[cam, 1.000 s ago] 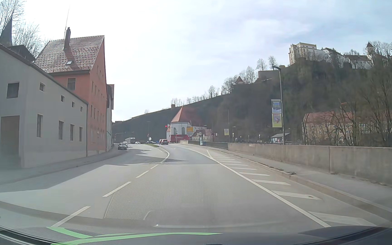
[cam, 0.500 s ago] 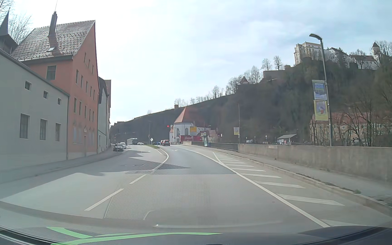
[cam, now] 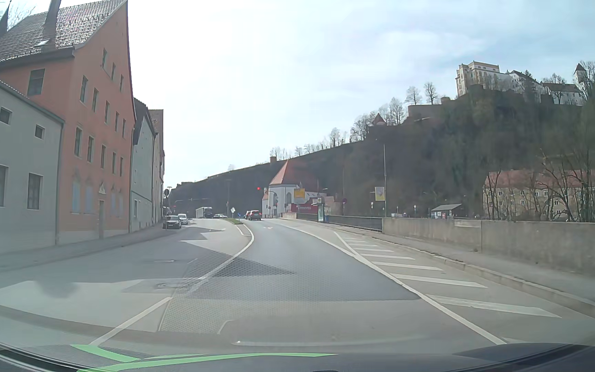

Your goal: Follow the waypoints while adhering to traffic rules and regulations

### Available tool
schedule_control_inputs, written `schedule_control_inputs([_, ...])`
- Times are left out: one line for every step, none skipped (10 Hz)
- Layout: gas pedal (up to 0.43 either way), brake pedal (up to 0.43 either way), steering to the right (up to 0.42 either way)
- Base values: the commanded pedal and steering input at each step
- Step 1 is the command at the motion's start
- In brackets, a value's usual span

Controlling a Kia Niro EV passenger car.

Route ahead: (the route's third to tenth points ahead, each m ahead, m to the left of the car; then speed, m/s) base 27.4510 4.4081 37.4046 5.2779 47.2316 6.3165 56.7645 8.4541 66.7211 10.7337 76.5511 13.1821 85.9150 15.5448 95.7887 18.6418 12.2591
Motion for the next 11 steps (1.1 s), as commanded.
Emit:
schedule_control_inputs([0.000,0.000,-0.011])
schedule_control_inputs([0.000,0.000,-0.011])
schedule_control_inputs([0.000,0.000,-0.011])
schedule_control_inputs([0.000,0.000,-0.010])
schedule_control_inputs([0.000,0.000,-0.010])
schedule_control_inputs([0.000,0.000,-0.010])
schedule_control_inputs([0.000,0.000,-0.011])
schedule_control_inputs([0.000,0.000,-0.012])
schedule_control_inputs([0.000,0.000,-0.013])
schedule_control_inputs([0.000,0.000,-0.013])
schedule_control_inputs([0.000,0.000,-0.012])
